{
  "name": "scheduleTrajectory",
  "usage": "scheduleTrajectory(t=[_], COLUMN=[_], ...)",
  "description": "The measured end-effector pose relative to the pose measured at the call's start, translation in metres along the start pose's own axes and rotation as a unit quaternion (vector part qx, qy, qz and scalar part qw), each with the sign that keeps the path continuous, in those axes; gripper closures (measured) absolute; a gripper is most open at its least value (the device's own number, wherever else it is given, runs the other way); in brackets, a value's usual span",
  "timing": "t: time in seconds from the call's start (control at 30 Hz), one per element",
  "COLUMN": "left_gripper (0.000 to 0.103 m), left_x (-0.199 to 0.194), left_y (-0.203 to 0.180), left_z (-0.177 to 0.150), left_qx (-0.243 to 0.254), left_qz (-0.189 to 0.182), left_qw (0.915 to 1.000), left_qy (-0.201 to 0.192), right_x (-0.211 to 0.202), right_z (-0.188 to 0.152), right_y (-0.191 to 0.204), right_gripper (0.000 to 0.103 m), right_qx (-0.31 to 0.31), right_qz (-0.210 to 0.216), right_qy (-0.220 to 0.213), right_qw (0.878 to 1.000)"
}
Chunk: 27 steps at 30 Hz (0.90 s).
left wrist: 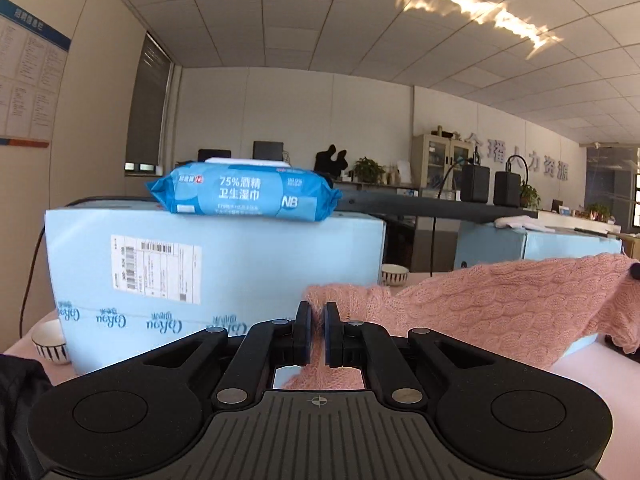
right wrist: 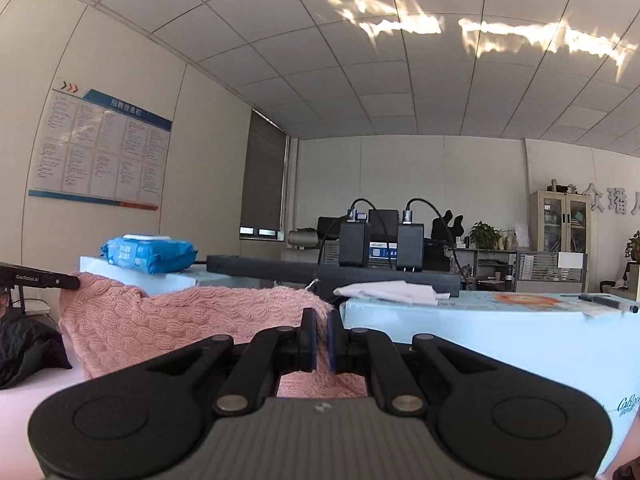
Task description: Fold clothes
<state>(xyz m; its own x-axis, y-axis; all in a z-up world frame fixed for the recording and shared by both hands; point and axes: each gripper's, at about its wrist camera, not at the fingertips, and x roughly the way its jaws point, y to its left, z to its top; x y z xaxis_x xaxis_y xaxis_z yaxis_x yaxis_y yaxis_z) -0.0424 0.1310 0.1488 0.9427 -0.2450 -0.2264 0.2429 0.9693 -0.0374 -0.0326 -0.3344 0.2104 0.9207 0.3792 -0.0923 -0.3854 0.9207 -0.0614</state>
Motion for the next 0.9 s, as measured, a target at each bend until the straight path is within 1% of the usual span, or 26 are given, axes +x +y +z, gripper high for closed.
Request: scheduleTrajectory(t=[0.1,0.13,0.17,0.2,0.27,0.33,0.4,0.43,0.47,0.5,0.53,0.57,0.6,0.63,0.67,0.7,0.77,0.8,0.9], left_gripper=[0.098,0.098,0.098,0.098,0.098,0.098,0.098,0.096,0.092,0.082,0.063,0.05,0.023,0.014,0.014,0.013,0.009,0.007,0.006], left_x=[-0.028,-0.039,-0.043,-0.047,-0.054,-0.057,-0.06,-0.06,-0.059,-0.057,-0.054,-0.051,-0.049,-0.048,-0.045,-0.042,-0.035,-0.027,-0.001], left_y=[0.003,0.006,0.008,0.01,0.013,0.016,0.014,0.008,0.003,-0.002,-0.009,-0.016,-0.023,-0.028,-0.036,-0.042,-0.048,-0.048,-0.047], left_z=[-0.04,-0.058,-0.069,-0.081,-0.097,-0.105,-0.108,-0.107,-0.106,-0.106,-0.106,-0.106,-0.107,-0.108,-0.111,-0.111,-0.11,-0.109,-0.105], left_qx=[0.029,0.036,0.039,0.042,0.045,0.037,0.039,0.049,0.054,0.058,0.069,0.079,0.094,0.103,0.118,0.126,0.124,0.106,0.049], left_qz=[-0.012,-0.023,-0.027,-0.03,-0.03,-0.044,-0.058,-0.079,-0.091,-0.103,-0.115,-0.127,-0.139,-0.147,-0.16,-0.165,-0.172,-0.174,-0.179], left_qw=[0.9994,0.9986,0.9976,0.9962,0.9936,0.9918,0.9908,0.9889,0.9876,0.9861,0.984,0.9816,0.9791,0.9776,0.9751,0.9736,0.9723,0.9731,0.9733], left_qy=[0.013,0.031,0.051,0.071,0.099,0.114,0.116,0.116,0.116,0.117,0.118,0.118,0.115,0.109,0.099,0.096,0.098,0.108,0.136], right_x=[-0.041,-0.051,-0.061,-0.07,-0.086,-0.1,-0.111,-0.115,-0.117,-0.118,-0.119,-0.12,-0.121,-0.123,-0.127,-0.129,-0.135,-0.138,-0.141], right_z=[-0.042,-0.053,-0.066,-0.08,-0.102,-0.115,-0.123,-0.124,-0.124,-0.123,-0.123,-0.122,-0.121,-0.12,-0.119,-0.118,-0.118,-0.118,-0.122], right_y=[0.012,0.016,0.021,0.026,0.037,0.045,0.053,0.055,0.057,0.058,0.058,0.058,0.057,0.057,0.058,0.058,0.058,0.059,0.056], right_gripper=[0.097,0.097,0.097,0.097,0.097,0.097,0.097,0.096,0.093,0.09,0.086,0.073,0.051,0.039,0.017,0.01,0.009,0.008,0.008], right_qx=[0.009,0.013,0.013,0.007,-0.004,-0.005,-0.01,-0.011,-0.009,-0.003,0.002,0.006,0.008,0.007,0.003,-0.002,-0.008,-0.01,0.006], right_qz=[0.031,0.039,0.048,0.053,0.055,0.069,0.082,0.079,0.076,0.073,0.071,0.065,0.057,0.052,0.048,0.049,0.061,0.068,0.074], right_qy=[0.04,0.053,0.072,0.095,0.127,0.147,0.158,0.158,0.158,0.158,0.157,0.154,0.147,0.14,0.131,0.123,0.123,0.125,0.145], right_qw=[0.999,0.998,0.996,0.994,0.99,0.987,0.984,0.984,0.984,0.985,0.985,0.986,0.987,0.989,0.99,0.991,0.99,0.99,0.987])
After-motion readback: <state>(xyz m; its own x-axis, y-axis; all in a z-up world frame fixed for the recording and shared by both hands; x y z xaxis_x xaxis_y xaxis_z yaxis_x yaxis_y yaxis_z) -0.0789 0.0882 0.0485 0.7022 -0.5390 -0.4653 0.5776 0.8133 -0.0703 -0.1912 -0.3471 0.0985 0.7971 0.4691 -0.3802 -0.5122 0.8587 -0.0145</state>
